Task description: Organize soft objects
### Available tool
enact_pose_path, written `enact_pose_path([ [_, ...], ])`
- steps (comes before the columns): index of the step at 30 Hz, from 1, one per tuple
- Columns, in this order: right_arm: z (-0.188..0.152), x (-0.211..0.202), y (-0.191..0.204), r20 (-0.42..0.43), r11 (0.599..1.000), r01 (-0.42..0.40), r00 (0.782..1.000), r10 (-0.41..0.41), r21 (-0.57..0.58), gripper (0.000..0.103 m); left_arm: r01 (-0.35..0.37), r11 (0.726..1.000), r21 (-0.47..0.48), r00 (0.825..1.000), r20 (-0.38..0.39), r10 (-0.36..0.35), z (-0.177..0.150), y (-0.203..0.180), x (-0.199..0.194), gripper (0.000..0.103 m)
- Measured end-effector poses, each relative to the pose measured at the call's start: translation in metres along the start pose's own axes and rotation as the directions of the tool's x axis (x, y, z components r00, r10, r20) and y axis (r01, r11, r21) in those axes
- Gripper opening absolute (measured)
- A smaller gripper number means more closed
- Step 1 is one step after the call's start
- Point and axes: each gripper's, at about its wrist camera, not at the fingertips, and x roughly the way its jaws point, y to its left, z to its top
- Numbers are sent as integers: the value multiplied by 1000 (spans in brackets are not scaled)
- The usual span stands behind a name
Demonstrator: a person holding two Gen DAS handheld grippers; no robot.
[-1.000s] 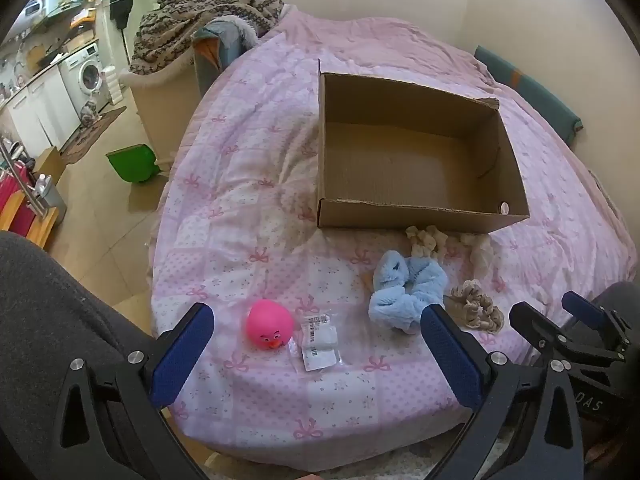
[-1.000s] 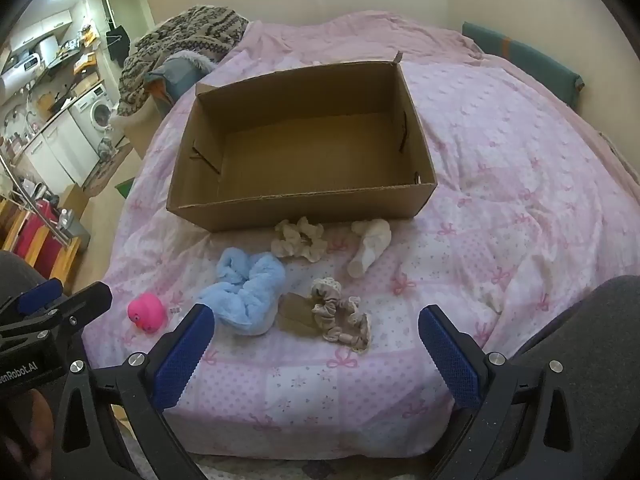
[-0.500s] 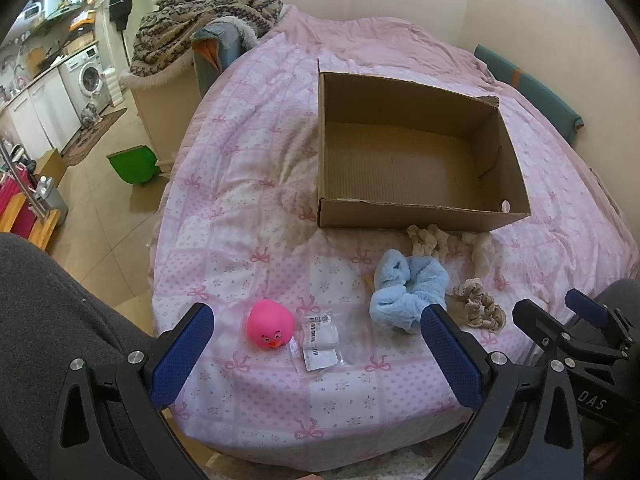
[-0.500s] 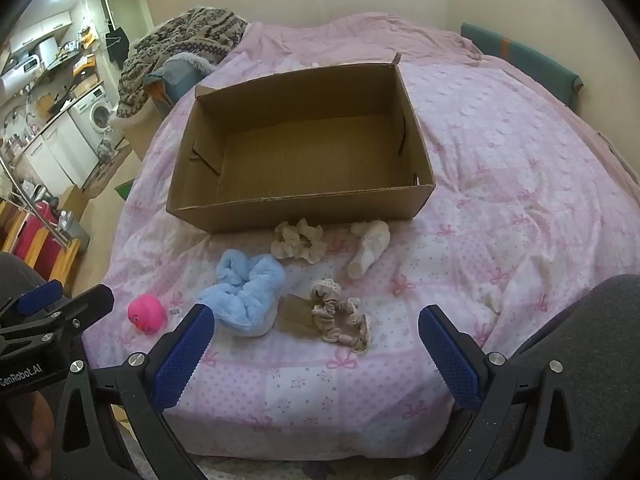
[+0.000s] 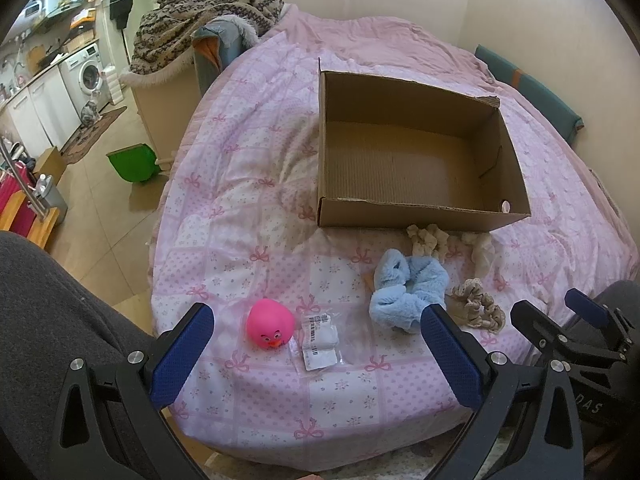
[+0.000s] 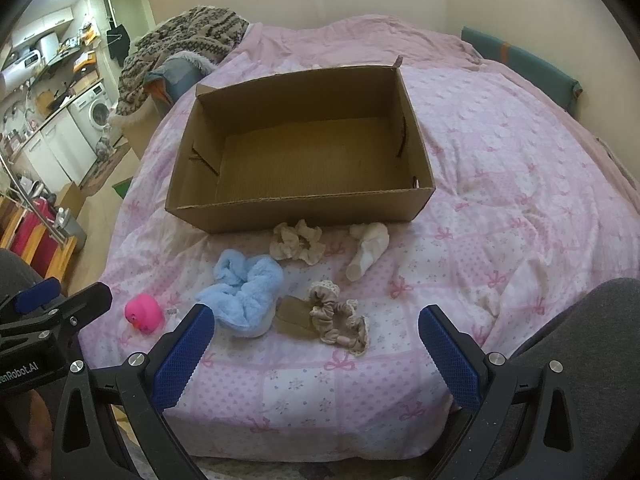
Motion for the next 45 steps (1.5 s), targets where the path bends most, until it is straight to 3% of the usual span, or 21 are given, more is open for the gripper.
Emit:
enact_pose_path([
  [45,-1,1,2,-1,1000,-3,1000,3,-10,103,3,1000,-9,1000,-6,-3,0,2,1,103],
])
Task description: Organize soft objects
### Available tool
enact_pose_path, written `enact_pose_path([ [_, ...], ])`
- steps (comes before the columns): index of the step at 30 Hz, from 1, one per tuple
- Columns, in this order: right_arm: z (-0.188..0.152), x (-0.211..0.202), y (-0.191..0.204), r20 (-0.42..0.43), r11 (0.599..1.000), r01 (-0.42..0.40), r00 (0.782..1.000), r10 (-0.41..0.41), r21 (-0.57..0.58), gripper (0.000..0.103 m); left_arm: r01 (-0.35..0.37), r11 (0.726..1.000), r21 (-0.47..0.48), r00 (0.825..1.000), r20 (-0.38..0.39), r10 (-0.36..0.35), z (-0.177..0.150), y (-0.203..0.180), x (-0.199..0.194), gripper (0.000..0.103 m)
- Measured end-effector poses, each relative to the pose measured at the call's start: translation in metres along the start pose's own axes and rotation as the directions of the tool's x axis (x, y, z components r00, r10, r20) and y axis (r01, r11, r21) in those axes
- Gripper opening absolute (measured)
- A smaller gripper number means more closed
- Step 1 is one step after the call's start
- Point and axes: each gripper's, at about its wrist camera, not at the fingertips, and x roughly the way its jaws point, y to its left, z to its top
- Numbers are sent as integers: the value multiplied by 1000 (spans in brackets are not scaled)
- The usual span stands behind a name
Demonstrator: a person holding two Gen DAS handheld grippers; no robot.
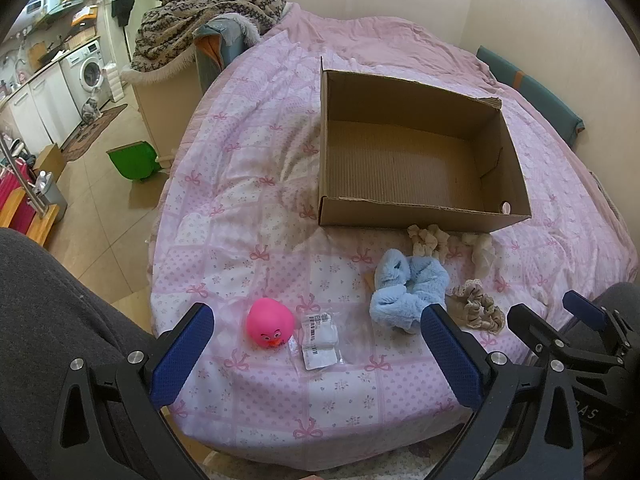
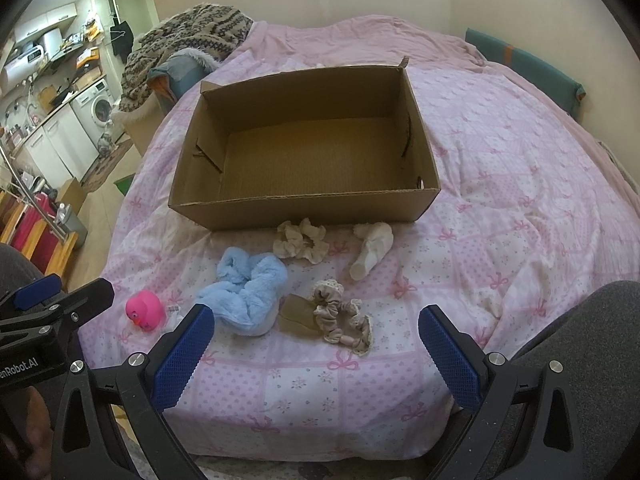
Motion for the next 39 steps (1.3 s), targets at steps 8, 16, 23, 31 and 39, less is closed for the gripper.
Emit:
enact_pose_path([
  [8,0,0,0,0,1000,0,1000,0,-1,103,0,1000,1,1000,1,0,0,0,0,103],
  [16,8,2,-2,-40,1000,-13,999,14,20,103,11,999,40,999,-42,-9,12,-5,5,103],
  [23,41,2,-5,-56,998,-65,996,64,-19,103,7,999,35,999,-40,-6,48,3,-1,103],
  [31,56,31,-25,-115,994,-108,988,107,-9,103,-83,995,-55,977,-202,70,70,42,38,103],
  [39,45,50,-46,-144,991,-88,984,103,105,103,-97,990,-100,876,-480,37,27,52,111,77],
])
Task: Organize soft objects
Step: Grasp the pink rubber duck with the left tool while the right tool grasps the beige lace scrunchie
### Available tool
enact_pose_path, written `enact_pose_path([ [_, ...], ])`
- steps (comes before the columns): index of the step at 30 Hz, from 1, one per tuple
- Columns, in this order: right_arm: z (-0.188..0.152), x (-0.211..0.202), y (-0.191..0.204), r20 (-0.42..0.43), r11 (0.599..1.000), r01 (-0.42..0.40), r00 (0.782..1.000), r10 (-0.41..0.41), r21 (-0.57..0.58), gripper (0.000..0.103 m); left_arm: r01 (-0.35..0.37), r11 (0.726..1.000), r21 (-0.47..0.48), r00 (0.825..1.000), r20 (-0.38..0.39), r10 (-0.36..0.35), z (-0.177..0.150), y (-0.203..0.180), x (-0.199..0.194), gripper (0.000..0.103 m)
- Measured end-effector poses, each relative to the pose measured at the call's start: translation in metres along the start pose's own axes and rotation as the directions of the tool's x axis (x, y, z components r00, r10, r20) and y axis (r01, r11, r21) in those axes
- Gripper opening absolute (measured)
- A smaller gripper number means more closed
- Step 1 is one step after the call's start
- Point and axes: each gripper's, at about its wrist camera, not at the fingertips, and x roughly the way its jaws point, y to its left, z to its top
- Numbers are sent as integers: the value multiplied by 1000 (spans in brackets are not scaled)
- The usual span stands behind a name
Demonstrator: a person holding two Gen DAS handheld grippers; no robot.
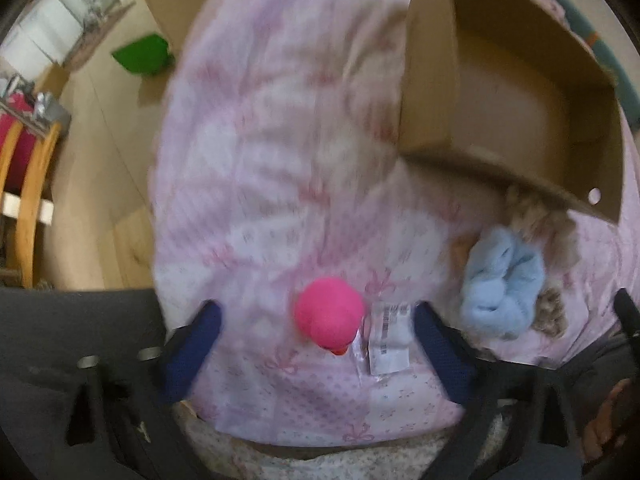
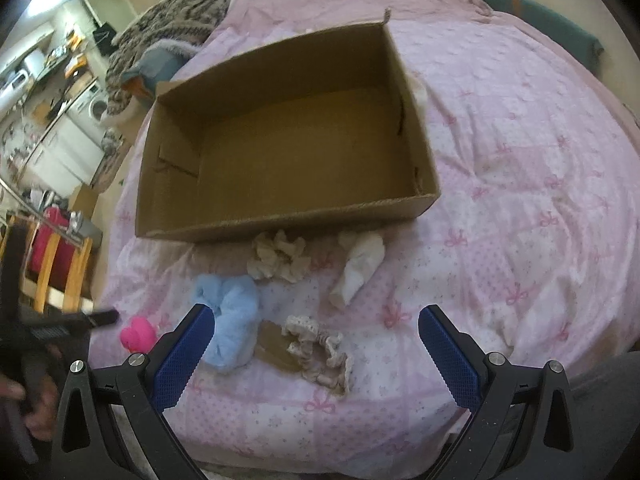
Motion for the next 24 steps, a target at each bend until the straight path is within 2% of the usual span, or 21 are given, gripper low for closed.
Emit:
enact_pose_path([
  [4,1,5,-6,-12,999,-6,1000,7,34,103,35,998,-59,997,-63,-38,-3,5,22,65],
  [8,3,8,-11,-20,999,3,1000,-2,49,103,52,997,-53,995,-81,-56,-8,2,31,37],
  [10,3,9,-14,-24,998,4,1000,-3,59,103,56,997,-52,995,-77,-60,-12,2,31,36],
  [11,4,9,-15,-25,998,5,1000,-3,61,103,62,997,-50,996,-67,-65,-14,1,29,23],
  [15,5,11,-20,-33,995,-12,999,15,96,103,63,998,-1,998,11,-63,-16,-9,1,25],
  [21,7,22,-31,-88,988,-28,995,41,149,103,69,993,99,989,124,-81,-19,-27,-42,25],
  [22,5,27,-30,-117,988,-41,991,58,151,98,68,992,104,988,128,-82,-9,-27,-52,25],
  [23,3,33,-28,-146,987,-53,987,75,149,82,63,992,112,987,140,-79,-7,-27,-55,25],
  [24,1,41,-25,-189,988,-59,978,86,142,73,55,991,123,985,156,-74,-8,-27,-57,25],
])
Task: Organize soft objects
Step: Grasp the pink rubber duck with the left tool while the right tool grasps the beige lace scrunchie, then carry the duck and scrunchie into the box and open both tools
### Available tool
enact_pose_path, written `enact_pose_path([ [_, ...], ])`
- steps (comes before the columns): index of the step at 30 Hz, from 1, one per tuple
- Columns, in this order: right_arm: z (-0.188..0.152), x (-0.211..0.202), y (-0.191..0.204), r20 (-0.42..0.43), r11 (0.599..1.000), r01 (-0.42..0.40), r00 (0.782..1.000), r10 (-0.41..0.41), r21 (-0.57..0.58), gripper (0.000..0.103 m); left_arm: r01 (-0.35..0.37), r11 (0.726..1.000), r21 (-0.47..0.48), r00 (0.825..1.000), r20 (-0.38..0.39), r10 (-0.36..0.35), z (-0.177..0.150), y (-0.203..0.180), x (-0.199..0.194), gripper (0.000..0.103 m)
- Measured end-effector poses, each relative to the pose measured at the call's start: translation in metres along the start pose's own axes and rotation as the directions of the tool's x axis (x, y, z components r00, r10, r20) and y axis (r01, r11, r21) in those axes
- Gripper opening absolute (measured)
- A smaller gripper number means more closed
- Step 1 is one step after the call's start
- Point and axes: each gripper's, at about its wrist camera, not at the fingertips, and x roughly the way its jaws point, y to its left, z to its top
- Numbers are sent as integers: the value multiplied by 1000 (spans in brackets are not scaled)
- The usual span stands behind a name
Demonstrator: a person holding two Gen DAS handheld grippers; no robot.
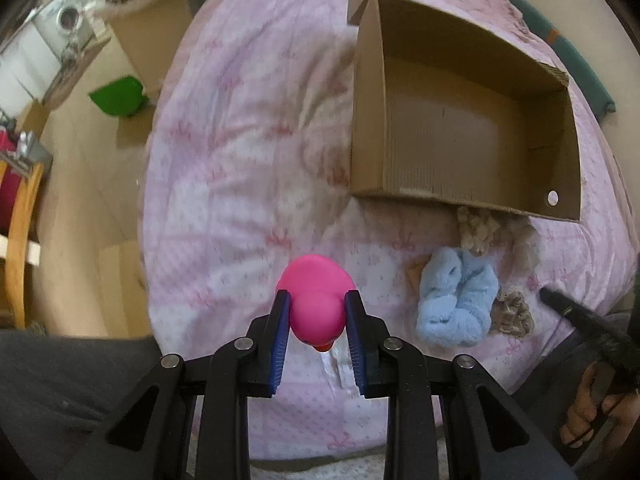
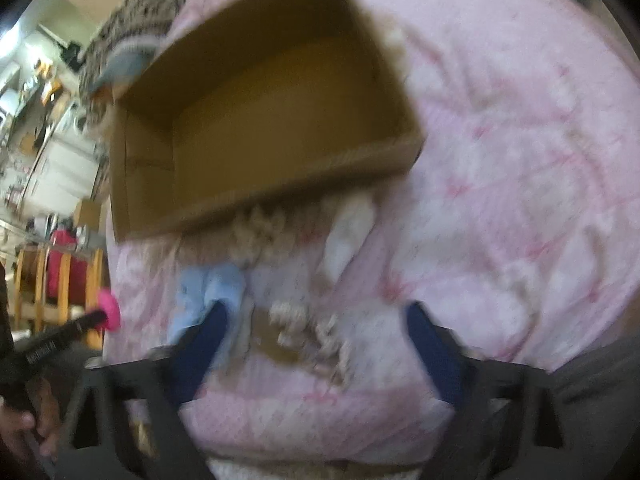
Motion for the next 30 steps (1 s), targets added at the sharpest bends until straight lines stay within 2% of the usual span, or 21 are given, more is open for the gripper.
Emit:
enact_pose_path([
  [3,-5,23,8,-95,999,21,995,-25,-43,61,7,1000,3,1000,30,-7,4,7,8,25],
  [8,-6,41,4,-138,999,45,989,-47,-23,61,52,997,-49,998,39,-51,12,16,19,25],
  [11,-8,51,2,-174,999,32,984,-32,-3,23,72,996,-51,996,57,-69,15,11,14,25],
  [12,-9,52,3,-181,1000,27,983,-27,-4,19,69,997,-42,996,66,-66,15,8,13,25],
  [14,-11,48,7,-155,999,22,988,-26,-25,16,67,997,-27,995,76,-65,14,4,10,25],
  [19,-11,4,13,-19,998,-15,1000,14,-58,16,82,996,-30,992,95,-79,12,3,3,25],
  [25,-10,-26,9,52,995,-88,995,91,-53,16,69,996,-53,991,117,-63,14,5,-2,24],
  [30,9,-48,16,125,989,-117,984,127,-86,16,38,999,-37,990,138,-33,17,4,-11,24],
])
